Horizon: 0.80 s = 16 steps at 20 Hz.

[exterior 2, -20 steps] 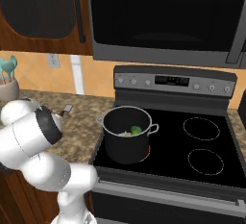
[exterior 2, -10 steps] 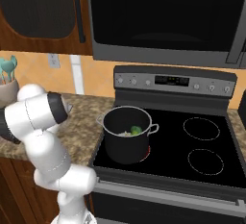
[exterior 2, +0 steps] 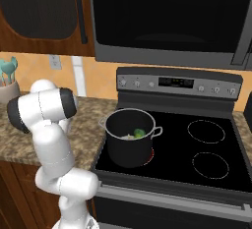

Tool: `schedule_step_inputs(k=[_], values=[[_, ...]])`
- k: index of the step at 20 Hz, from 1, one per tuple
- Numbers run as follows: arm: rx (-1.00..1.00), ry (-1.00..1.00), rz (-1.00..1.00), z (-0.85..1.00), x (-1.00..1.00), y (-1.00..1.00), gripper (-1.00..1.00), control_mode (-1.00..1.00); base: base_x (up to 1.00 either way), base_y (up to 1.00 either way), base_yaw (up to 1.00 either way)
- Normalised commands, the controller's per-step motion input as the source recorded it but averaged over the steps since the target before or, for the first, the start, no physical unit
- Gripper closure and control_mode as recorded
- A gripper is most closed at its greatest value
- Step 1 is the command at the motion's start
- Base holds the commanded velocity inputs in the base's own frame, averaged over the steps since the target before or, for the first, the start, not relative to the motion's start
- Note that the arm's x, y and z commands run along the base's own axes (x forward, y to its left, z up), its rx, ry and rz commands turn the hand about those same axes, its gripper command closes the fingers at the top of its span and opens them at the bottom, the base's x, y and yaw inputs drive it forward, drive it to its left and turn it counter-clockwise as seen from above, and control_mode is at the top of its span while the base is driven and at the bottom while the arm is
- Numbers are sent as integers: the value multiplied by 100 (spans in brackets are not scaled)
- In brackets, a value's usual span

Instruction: Put the onion and broccoli in the pot. Retrieve the spatula and lightly stir the vegetables in the pot.

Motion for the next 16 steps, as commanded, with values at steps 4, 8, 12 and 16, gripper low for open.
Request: schedule_step_inputs(k=[4,8,12,16], values=[[-1,0,-2,-21,19,15,-100,-100,0,0,0],[-4,0,0,-15,31,17,-100,-100,0,0,0],[-5,0,0,-16,26,14,100,-100,0,0,0],[-1,0,0,-12,2,1,100,-100,0,0,0]])
